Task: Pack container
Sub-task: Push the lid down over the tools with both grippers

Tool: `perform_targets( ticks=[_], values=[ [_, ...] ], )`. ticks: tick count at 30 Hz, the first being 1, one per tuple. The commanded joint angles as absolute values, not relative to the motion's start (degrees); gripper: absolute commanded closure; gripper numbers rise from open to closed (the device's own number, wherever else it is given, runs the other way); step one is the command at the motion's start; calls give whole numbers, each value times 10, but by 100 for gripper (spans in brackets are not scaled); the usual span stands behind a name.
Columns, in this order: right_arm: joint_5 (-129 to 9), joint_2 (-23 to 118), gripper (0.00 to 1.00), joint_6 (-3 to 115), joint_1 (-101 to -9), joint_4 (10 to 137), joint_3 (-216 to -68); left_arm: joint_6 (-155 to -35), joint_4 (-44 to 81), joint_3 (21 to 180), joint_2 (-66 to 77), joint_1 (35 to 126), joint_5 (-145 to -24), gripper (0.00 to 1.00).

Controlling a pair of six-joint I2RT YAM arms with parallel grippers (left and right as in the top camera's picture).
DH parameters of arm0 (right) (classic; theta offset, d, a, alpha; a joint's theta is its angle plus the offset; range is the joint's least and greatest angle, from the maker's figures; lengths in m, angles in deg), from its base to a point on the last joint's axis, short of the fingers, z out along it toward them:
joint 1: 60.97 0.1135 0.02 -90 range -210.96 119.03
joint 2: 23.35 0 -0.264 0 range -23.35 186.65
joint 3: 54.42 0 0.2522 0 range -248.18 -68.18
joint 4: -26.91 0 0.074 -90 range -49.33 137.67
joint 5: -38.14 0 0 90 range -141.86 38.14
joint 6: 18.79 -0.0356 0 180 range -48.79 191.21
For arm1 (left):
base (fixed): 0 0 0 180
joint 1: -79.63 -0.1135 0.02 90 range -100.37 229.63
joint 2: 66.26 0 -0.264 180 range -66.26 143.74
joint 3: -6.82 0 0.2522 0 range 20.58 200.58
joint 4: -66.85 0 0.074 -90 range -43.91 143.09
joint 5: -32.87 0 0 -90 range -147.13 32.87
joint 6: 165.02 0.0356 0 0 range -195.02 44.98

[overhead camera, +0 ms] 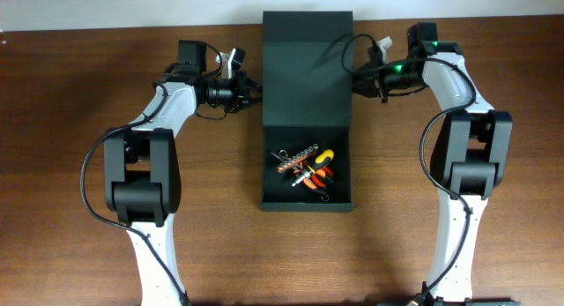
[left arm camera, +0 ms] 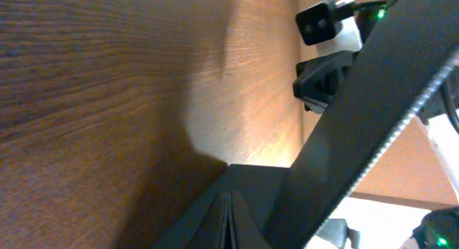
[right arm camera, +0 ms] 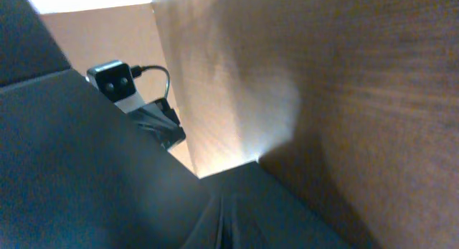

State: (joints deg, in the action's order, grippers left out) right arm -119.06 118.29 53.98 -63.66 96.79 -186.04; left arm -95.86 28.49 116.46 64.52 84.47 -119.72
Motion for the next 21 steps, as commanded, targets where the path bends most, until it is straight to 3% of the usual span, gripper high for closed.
perform_targets(
  ticks=[1, 21],
  values=[
    [-1211, 1165, 96, 575, -637, 997, -1886, -962, 286, 1163, 645, 846, -1240, 98],
    [-1204, 1165, 96, 706, -637, 1234, -2017, -960, 228, 1163, 509, 845, -1243, 98]
  ],
)
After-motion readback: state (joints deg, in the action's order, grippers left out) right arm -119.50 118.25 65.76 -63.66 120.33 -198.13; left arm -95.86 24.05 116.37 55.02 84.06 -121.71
